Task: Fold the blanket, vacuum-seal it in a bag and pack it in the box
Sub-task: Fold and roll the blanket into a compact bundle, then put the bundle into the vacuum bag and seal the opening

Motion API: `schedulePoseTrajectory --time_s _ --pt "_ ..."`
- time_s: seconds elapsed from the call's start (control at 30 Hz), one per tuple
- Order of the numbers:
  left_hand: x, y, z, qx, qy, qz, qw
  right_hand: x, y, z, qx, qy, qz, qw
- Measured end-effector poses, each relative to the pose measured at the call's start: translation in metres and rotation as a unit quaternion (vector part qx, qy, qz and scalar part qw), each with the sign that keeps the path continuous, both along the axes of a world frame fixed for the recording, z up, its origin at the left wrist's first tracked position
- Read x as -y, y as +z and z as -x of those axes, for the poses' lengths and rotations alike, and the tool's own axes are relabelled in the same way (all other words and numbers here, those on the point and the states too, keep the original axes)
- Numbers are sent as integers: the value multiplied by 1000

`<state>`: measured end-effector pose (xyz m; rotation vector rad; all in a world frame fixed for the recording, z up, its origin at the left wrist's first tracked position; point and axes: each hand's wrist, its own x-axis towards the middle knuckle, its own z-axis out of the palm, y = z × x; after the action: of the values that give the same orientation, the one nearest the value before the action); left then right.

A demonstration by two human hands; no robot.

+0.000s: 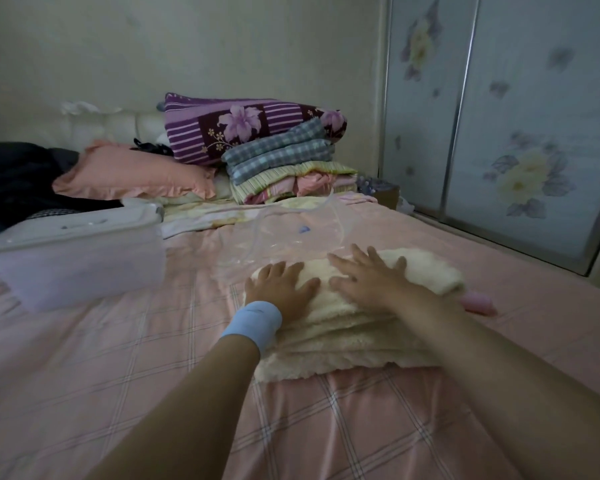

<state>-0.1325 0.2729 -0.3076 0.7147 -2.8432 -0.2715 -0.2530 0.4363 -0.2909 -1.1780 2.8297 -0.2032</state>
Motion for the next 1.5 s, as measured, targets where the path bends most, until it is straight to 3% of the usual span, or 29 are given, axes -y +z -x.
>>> schedulePoseTrajectory --time_s 0.13,0.23,0.37,0.43,0.57,0.77,1.0,1.1,1.2,1.3,1.43,1.5 --pt "0 -11 -6 66 -23 -5 998 1 -20 -12 -27 -2 -52 998" --pt "13 8 -4 82 -66 -37 994 11 8 -10 14 -25 -91 995" --pt "48 47 -13 -27 -77 -174 981 51 64 -11 46 -36 -80 995" --pt "73 60 -19 -77 -48 -186 978 81 87 -13 22 -27 -33 999" --pt "131 67 -23 -76 14 -165 983 152 110 -14 -14 63 0 998" --pt "209 46 -1 -34 54 -121 991 251 102 10 -99 153 -140 973" --pt "274 -9 74 87 40 -19 995 332 19 82 -305 262 -299 865" --pt "285 -35 93 136 45 8 990 340 -18 104 -300 246 -301 871" --pt "294 -64 96 144 57 -24 988 336 -53 122 -228 203 -281 910" --pt "296 -83 93 140 48 -39 988 338 -69 120 -253 170 -243 921" --pt "280 -78 88 167 26 56 984 340 -61 105 -348 171 -262 884" --pt "274 -64 77 141 27 69 987 333 -52 97 -376 187 -256 871"
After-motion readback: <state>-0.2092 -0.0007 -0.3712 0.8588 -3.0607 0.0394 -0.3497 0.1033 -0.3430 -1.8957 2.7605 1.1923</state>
